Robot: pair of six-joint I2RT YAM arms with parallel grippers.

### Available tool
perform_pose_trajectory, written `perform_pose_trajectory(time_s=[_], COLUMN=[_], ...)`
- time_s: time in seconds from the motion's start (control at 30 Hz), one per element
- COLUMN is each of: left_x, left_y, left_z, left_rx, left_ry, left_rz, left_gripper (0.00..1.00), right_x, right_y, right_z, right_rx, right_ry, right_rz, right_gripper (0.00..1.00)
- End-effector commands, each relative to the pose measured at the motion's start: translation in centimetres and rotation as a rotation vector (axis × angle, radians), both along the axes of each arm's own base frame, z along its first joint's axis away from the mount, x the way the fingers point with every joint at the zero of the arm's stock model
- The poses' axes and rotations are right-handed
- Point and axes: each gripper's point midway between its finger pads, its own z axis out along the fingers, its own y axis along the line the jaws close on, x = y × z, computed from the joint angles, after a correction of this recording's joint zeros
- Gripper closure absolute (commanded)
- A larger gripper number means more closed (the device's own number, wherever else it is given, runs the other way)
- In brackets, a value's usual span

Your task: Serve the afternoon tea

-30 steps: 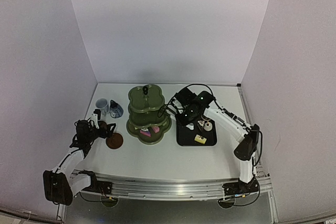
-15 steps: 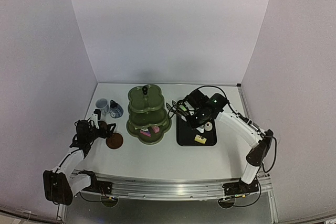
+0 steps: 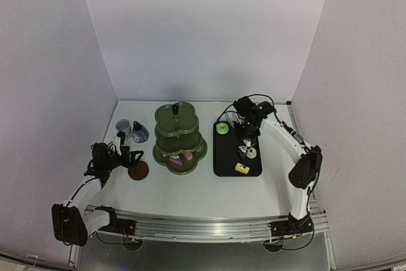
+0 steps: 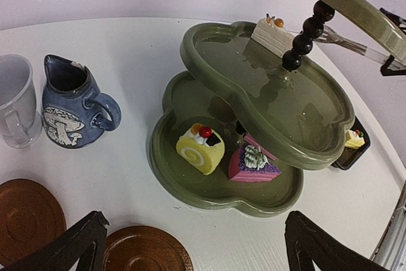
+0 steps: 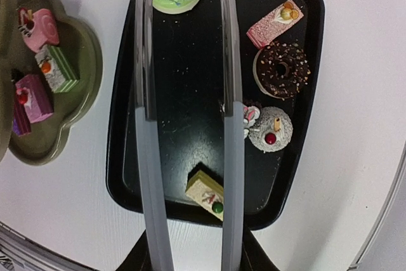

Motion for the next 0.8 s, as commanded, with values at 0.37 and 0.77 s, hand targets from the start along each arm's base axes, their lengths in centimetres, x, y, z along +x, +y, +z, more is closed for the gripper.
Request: perform_pose_trajectory(time_s=[0.37,0.77], left_x=[1.0,1.3], left_y=[0.0,0.1], left_z=[-0.2,-0.2], left_rx=[0.007,0.018], left_ry=[0.003,-0.013], left_rz=[-0.007,0.0], left_gripper=[0.03,0.03], right_x=[4.3,3.8], right_y=[0.8,1.5], right_z=[-5.1,-6.0], right_rx=[0.072,0.099], right_ry=[0.072,0.108], right_rz=[-0.071,-0.048], right_gripper=[0.67,0.66])
